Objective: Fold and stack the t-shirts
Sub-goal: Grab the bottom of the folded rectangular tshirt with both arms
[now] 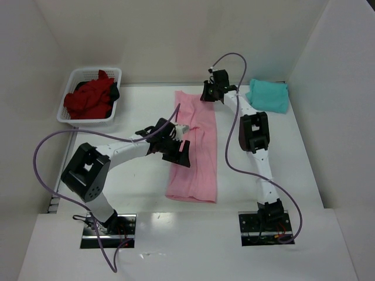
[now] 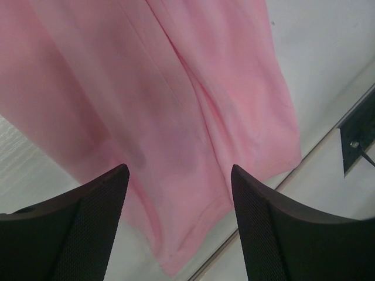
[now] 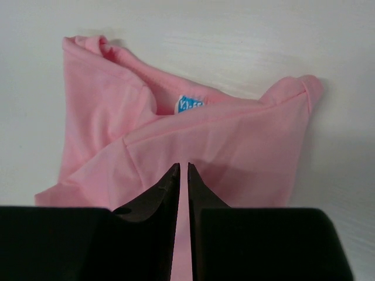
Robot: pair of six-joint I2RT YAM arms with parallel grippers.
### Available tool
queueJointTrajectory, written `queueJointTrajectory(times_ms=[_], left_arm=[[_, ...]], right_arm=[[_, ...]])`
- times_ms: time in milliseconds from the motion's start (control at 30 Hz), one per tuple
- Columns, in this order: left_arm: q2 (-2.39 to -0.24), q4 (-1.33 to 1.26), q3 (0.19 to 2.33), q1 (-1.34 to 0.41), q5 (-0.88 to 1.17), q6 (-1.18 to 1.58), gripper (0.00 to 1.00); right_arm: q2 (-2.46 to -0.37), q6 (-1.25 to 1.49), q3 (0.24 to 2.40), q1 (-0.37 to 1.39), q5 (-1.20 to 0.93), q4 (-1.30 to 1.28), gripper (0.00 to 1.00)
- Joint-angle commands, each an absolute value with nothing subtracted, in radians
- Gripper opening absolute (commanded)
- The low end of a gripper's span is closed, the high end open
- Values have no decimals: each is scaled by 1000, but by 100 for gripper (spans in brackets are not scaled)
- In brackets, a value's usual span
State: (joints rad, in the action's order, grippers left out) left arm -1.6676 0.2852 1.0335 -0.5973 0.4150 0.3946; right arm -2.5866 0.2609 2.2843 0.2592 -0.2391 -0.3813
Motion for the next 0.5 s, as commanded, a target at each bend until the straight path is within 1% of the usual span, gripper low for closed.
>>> queueJointTrajectory(times_ms=[0, 133, 300, 467], left_arm=[[-1690, 319, 1075, -609, 373, 374, 79], [-1732, 381, 1094, -632, 308, 383, 82], [-1779, 414, 1109, -670, 261, 411, 82], [-1790, 434, 1109, -709, 230, 447, 82]], right_arm=[[-2620, 247, 2390, 258, -164, -447, 15], [-2645, 238, 2431, 258, -77, -486, 15], [-2669, 229, 2436, 258, -52, -497, 15], [-2713, 229, 2508, 253, -7, -523, 15]])
